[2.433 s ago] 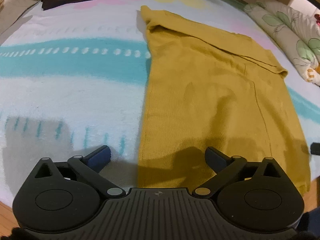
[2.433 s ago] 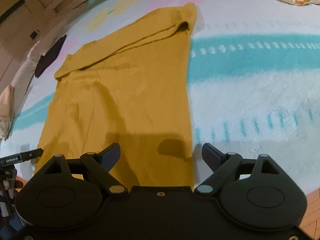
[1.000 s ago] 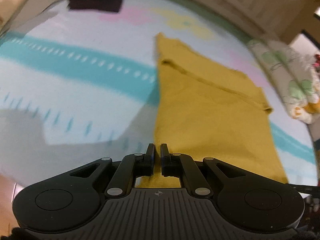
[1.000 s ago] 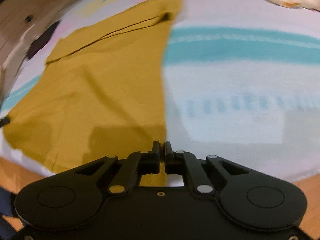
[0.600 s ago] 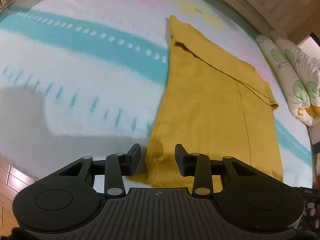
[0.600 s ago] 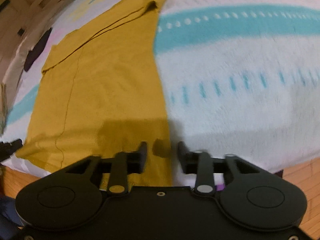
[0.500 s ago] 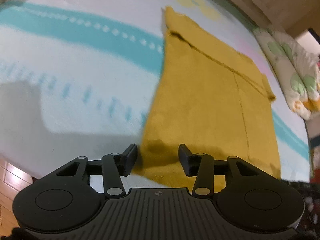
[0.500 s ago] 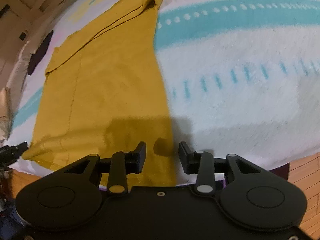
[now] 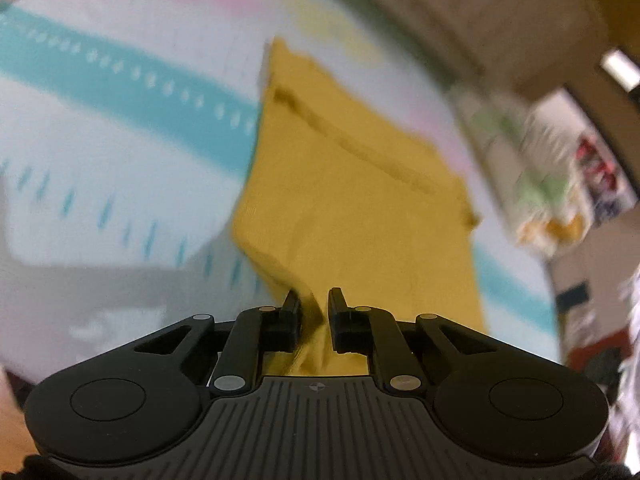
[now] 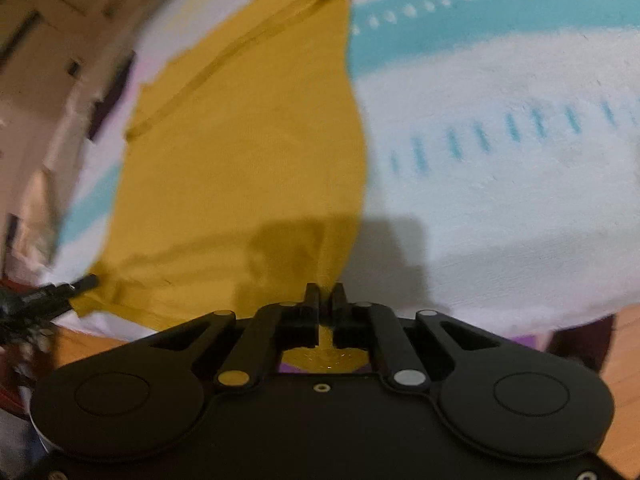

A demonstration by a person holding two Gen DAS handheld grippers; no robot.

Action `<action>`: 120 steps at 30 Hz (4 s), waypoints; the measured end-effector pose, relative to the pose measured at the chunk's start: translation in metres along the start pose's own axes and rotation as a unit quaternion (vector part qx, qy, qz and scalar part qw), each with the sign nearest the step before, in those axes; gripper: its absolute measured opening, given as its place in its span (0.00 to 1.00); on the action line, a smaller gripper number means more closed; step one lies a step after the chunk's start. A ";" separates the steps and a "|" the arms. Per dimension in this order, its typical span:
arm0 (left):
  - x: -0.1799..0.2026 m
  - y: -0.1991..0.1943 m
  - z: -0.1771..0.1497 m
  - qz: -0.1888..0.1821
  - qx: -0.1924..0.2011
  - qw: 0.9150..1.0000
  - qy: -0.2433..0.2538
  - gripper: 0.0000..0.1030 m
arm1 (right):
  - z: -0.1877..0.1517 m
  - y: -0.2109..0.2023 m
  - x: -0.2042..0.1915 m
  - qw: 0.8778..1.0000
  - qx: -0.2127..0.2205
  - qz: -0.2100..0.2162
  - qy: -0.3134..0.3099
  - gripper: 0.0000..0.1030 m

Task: Fold small clothes
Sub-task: 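Grasp the sweater hem with the left tool while the right tool grasps the hem, then lift the hem with both tools and fold it toward the collar, releasing, then press the folded sweater flat with both tools open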

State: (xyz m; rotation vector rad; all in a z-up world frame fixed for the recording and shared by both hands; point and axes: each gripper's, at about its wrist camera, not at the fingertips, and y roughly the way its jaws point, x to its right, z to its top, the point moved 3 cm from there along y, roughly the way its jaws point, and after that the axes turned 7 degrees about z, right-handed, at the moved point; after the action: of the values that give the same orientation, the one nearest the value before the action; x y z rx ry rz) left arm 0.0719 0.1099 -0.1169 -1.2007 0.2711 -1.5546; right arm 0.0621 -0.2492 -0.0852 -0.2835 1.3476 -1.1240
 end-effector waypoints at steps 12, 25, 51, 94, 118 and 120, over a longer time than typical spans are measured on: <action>-0.024 0.004 0.000 0.060 -0.029 0.997 -0.041 0.50 | 0.014 -0.014 0.016 0.997 0.052 0.016 0.056 0.13; -0.006 0.035 -0.016 0.049 -0.085 0.995 0.023 0.38 | 0.014 -0.010 0.012 0.998 0.041 0.015 0.046 0.14; 0.037 0.034 0.132 -0.085 0.065 0.993 -0.058 0.05 | 0.123 -0.017 0.002 0.967 0.208 0.100 0.107 0.14; 0.087 0.152 0.088 0.090 0.058 0.955 0.276 0.40 | 0.137 0.110 -0.068 0.929 0.099 -0.080 -0.348 0.52; 0.069 0.202 0.223 0.130 0.114 0.979 0.111 0.40 | 0.260 0.148 -0.054 0.954 0.172 -0.132 -0.206 0.52; 0.068 0.197 0.226 0.124 0.115 0.980 0.106 0.40 | 0.262 0.139 -0.049 0.956 0.183 -0.124 -0.191 0.53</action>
State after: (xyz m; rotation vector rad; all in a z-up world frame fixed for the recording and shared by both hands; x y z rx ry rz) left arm 0.3764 0.0709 -0.1151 -0.7899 0.3550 -1.4491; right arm 0.3630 -0.2547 -0.0839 -0.3808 0.7586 -1.4199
